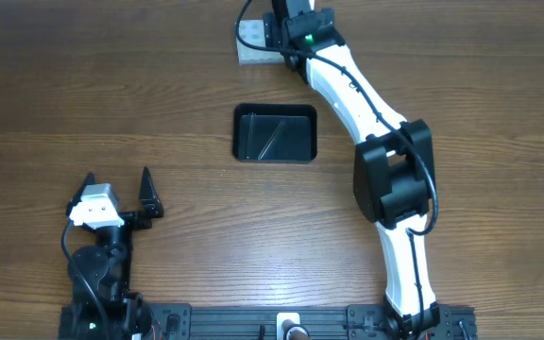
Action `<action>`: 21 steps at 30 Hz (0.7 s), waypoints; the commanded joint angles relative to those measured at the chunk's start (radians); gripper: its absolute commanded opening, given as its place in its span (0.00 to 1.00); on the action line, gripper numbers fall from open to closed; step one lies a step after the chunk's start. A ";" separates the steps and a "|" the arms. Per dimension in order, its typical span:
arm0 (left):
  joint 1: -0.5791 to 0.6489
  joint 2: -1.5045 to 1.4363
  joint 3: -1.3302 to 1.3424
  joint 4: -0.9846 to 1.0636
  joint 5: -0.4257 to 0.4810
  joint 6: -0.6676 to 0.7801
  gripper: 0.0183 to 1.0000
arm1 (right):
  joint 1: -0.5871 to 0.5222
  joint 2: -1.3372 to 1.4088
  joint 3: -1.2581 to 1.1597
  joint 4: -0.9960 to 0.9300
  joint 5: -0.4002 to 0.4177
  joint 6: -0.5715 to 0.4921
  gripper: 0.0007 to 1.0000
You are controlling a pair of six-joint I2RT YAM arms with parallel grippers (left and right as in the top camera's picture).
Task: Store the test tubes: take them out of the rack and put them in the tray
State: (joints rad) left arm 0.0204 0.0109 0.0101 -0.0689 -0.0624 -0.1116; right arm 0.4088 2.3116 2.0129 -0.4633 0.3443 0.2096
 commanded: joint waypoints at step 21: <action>0.006 -0.008 -0.004 0.000 0.005 0.019 1.00 | 0.006 0.048 0.031 0.038 0.090 0.010 0.74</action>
State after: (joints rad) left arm 0.0204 0.0109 0.0101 -0.0685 -0.0624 -0.1116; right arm 0.4152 2.3360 2.0144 -0.4347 0.4038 0.2119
